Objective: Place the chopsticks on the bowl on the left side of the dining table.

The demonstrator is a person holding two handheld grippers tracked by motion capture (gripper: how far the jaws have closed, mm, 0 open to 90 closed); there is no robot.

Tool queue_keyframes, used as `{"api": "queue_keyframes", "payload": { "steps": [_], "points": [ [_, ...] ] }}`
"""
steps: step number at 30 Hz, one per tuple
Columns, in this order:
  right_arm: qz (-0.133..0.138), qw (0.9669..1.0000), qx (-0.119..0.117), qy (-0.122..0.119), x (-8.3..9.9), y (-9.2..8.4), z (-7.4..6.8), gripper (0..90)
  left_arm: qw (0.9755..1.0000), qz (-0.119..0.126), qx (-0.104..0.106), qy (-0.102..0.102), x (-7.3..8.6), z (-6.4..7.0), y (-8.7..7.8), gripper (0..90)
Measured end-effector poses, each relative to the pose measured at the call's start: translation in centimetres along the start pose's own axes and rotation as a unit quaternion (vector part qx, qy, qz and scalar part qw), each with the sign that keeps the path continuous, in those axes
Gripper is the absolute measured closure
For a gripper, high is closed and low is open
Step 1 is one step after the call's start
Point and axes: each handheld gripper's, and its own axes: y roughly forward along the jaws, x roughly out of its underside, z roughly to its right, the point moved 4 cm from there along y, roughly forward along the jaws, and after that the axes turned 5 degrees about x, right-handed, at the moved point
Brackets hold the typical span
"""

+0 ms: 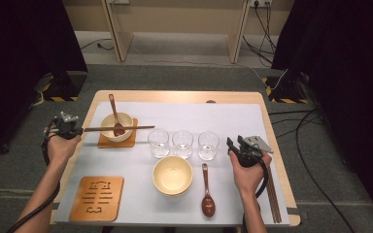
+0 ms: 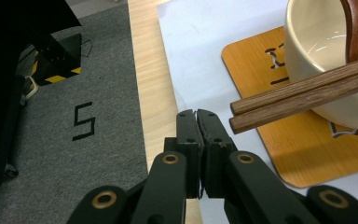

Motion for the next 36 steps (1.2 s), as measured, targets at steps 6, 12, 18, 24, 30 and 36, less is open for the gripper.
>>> {"api": "queue_keyframes", "payload": {
  "steps": [6, 12, 18, 24, 30, 36],
  "points": [
    [0.001, 1.0000, 0.001, -0.001, 0.0, 0.0, 0.1, 55.3, 1.0000, 0.000, 0.002, 0.001, 0.0, 0.3, 0.2, 86.9],
    [0.000, 1.0000, 0.002, -0.001, 0.0, 0.0, 0.1, 55.2, 1.0000, 0.001, 0.001, 0.002, -0.1, 0.5, 0.4, 86.7],
    [0.000, 1.0000, 0.001, -0.001, 0.0, -0.1, 0.1, 55.2, 1.0000, 0.002, 0.000, -0.002, 0.1, 0.4, 0.3, 86.0],
    [0.000, 1.0000, 0.001, -0.002, 0.0, 0.0, 0.1, 55.2, 0.9999, 0.011, -0.002, -0.012, 0.4, 0.0, -0.3, 83.1],
    [-0.001, 1.0000, 0.000, -0.002, 0.0, 0.0, 0.0, 55.2, 0.9997, 0.017, 0.007, -0.018, 0.6, 0.2, -0.7, 79.7],
    [-0.001, 1.0000, -0.001, -0.002, 0.0, 0.0, -0.1, 55.2, 0.9989, 0.037, 0.009, -0.029, 0.4, 0.0, -1.8, 71.1]
  ]
}}
